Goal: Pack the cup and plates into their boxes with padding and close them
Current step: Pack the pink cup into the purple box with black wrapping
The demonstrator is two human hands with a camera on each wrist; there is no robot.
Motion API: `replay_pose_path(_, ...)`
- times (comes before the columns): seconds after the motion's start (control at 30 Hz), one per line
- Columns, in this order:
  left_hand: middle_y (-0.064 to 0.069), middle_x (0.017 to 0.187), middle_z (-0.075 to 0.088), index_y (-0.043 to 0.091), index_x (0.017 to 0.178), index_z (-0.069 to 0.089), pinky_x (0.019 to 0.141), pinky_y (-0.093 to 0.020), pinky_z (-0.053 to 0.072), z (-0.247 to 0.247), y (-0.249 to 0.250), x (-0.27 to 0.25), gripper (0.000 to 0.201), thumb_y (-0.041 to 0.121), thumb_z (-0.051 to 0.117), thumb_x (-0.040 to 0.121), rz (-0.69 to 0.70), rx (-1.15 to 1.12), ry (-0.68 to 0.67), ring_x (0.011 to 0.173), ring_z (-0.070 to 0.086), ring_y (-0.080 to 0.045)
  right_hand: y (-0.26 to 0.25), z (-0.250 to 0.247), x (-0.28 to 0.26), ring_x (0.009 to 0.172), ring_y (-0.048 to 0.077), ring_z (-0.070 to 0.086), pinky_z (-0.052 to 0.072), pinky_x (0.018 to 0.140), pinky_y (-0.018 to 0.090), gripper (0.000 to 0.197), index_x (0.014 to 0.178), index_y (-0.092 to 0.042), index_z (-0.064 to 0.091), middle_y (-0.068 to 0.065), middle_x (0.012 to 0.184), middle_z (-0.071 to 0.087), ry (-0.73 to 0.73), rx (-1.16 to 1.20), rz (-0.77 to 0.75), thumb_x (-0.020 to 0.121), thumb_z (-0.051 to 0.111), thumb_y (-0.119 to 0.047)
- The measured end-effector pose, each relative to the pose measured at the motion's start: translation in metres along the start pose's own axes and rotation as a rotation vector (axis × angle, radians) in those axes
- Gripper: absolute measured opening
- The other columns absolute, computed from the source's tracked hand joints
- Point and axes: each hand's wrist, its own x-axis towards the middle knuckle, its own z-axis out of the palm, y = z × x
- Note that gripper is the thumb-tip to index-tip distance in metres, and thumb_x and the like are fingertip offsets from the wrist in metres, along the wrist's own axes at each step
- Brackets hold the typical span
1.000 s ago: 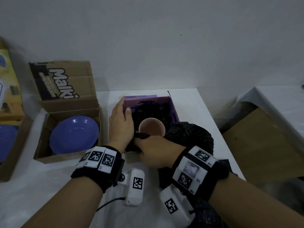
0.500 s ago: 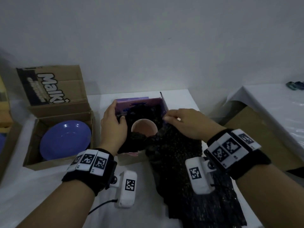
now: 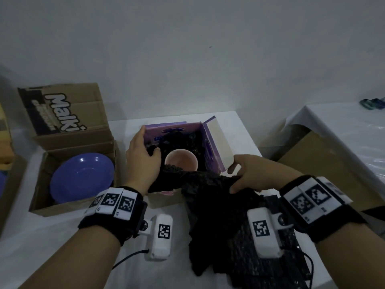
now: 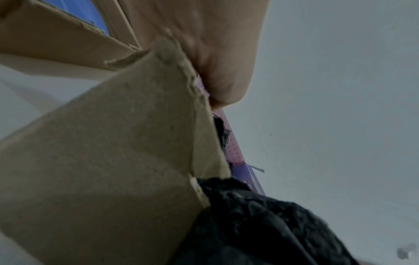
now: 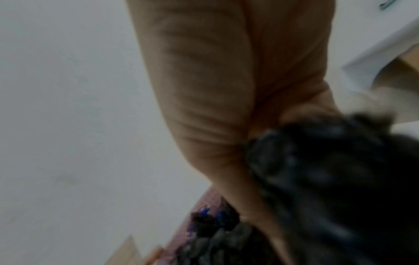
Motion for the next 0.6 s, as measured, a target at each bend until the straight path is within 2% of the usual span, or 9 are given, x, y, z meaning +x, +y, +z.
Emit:
replay_pose_path(0.07, -0.001, 0.142, 0.043, 0.028, 0.143, 0.032, 0.108, -0.044, 0.038, -0.001, -0.002, 0.001, 0.067, 0.027, 0.053, 0.079, 0.004, -0.01, -0.006, 0.129, 0.044, -0.02, -0.011, -0.004, 0.0, 0.063, 0.024, 0.064, 0.044, 0.049, 0.025, 0.03, 0.091, -0.02, 0.054, 0.007, 0.092, 0.067, 0.13, 0.029, -0.039, 0.073, 0.078, -0.016)
replay_pose_path(0.13, -0.002, 0.139, 0.046, 0.028, 0.141, 0.034, 0.106, -0.045, 0.04, 0.0, -0.003, 0.002, 0.068, 0.032, 0.051, 0.075, 0.01, -0.009, -0.008, 0.126, 0.046, -0.021, -0.024, -0.008, -0.002, 0.066, 0.017, 0.058, 0.04, 0.054, 0.023, 0.018, 0.087, -0.02, 0.052, 0.004, 0.09, 0.064, 0.331, 0.068, -0.091, 0.079, 0.066, -0.011)
replay_pose_path(0.2, -0.003, 0.135, 0.049, 0.028, 0.139, 0.037, 0.103, -0.046, 0.042, 0.001, -0.005, 0.004, 0.068, 0.036, 0.049, 0.073, 0.027, 0.003, -0.014, 0.123, 0.049, -0.022, -0.038, -0.008, -0.004, 0.074, 0.013, 0.052, 0.035, 0.059, 0.023, 0.013, 0.093, -0.02, 0.052, -0.001, 0.089, 0.058, 0.532, 0.127, -0.163, 0.085, 0.053, -0.009)
replay_pose_path(0.27, -0.002, 0.134, 0.05, 0.029, 0.139, 0.037, 0.102, -0.046, 0.043, 0.001, -0.006, 0.004, 0.069, 0.037, 0.047, 0.072, 0.038, -0.006, -0.023, 0.122, 0.05, -0.022, -0.055, 0.0, -0.006, 0.085, 0.015, 0.052, 0.034, 0.067, 0.018, 0.022, 0.105, -0.018, 0.055, -0.001, 0.097, 0.056, 0.584, 0.219, -0.251, 0.088, 0.046, -0.007)
replay_pose_path(0.33, -0.001, 0.137, 0.048, 0.03, 0.14, 0.035, 0.104, -0.045, 0.041, 0.001, -0.006, 0.003, 0.069, 0.035, 0.048, 0.073, 0.03, -0.012, -0.018, 0.124, 0.048, -0.021, -0.066, 0.014, -0.006, 0.107, 0.02, 0.052, 0.037, 0.085, 0.019, 0.036, 0.124, -0.014, 0.05, 0.006, 0.117, 0.055, 0.44, 0.162, -0.335, 0.089, 0.045, -0.008)
replay_pose_path(0.4, -0.002, 0.138, 0.047, 0.029, 0.141, 0.034, 0.106, -0.044, 0.04, 0.001, -0.003, 0.001, 0.068, 0.031, 0.049, 0.075, 0.022, -0.029, -0.012, 0.125, 0.047, -0.021, -0.066, 0.028, -0.002, 0.123, 0.025, 0.045, 0.034, 0.103, 0.027, 0.042, 0.133, -0.012, 0.044, 0.009, 0.133, 0.048, 0.182, -0.118, -0.347, 0.091, 0.045, -0.012)
replay_pose_path(0.47, -0.003, 0.139, 0.046, 0.027, 0.143, 0.033, 0.107, -0.044, 0.038, 0.0, -0.002, 0.0, 0.066, 0.025, 0.052, 0.079, 0.01, -0.032, -0.008, 0.126, 0.046, -0.021, -0.061, 0.034, 0.003, 0.122, 0.027, 0.043, 0.027, 0.11, 0.034, 0.038, 0.129, -0.01, 0.046, 0.012, 0.13, 0.049, 0.047, -0.428, -0.328, 0.091, 0.045, -0.015)
replay_pose_path(0.53, -0.004, 0.139, 0.046, 0.026, 0.142, 0.033, 0.108, -0.044, 0.038, 0.0, -0.002, 0.0, 0.065, 0.024, 0.053, 0.081, 0.02, -0.03, 0.0, 0.126, 0.045, -0.022, -0.06, 0.035, 0.005, 0.113, 0.026, 0.049, 0.022, 0.112, 0.037, 0.031, 0.119, -0.011, 0.052, 0.011, 0.118, 0.055, 0.004, -0.545, -0.322, 0.089, 0.046, -0.017)
replay_pose_path(0.6, -0.005, 0.142, 0.043, 0.024, 0.144, 0.033, 0.109, -0.041, 0.036, 0.0, 0.0, -0.001, 0.064, 0.019, 0.054, 0.084, 0.02, -0.027, 0.0, 0.128, 0.043, -0.021, -0.065, 0.035, 0.005, 0.098, 0.026, 0.054, 0.033, 0.101, 0.034, 0.022, 0.107, -0.01, 0.057, 0.009, 0.102, 0.06, -0.027, -0.574, -0.315, 0.089, 0.047, -0.017)
